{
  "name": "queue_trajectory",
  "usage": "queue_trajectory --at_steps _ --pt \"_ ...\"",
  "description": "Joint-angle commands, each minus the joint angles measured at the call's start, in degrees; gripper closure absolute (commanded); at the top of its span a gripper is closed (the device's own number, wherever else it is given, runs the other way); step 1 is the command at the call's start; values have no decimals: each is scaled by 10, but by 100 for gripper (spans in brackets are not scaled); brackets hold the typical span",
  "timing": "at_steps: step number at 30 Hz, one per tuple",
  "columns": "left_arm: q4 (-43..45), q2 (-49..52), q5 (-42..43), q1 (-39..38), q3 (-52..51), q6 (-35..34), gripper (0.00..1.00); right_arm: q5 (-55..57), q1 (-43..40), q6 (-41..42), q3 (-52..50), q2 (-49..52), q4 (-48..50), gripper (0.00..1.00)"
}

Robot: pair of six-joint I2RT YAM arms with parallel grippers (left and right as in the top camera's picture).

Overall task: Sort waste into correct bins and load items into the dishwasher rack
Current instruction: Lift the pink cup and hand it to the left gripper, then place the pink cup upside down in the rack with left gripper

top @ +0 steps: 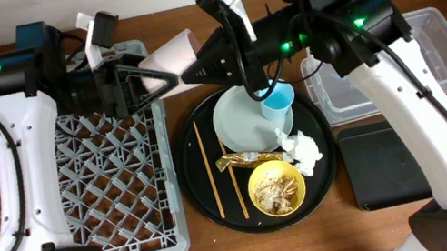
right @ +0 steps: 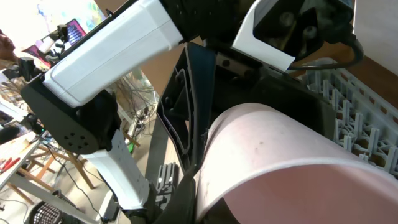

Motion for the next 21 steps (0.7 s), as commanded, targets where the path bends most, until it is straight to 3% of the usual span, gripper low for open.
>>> queue_trajectory --at_steps 1,4,15,17,18,21 --pt "-2 -38 17 5 4 12 20 -17 -2 -8 3 1 2 96" --pt "-2 -64 20 5 4 12 27 -17 -2 -8 3 1 6 96" --pt "-6 -114 -14 2 4 12 30 -17 -9 -8 3 1 16 95" --pt "-5 -115 -14 -3 4 12 36 -17 -9 -8 3 1 16 82" --pt "-5 -115 -16 -2 4 12 41 -17 -9 -8 3 1 17 71" --pt "1 -115 -39 1 4 12 51 -17 -15 -8 3 1 17 55"
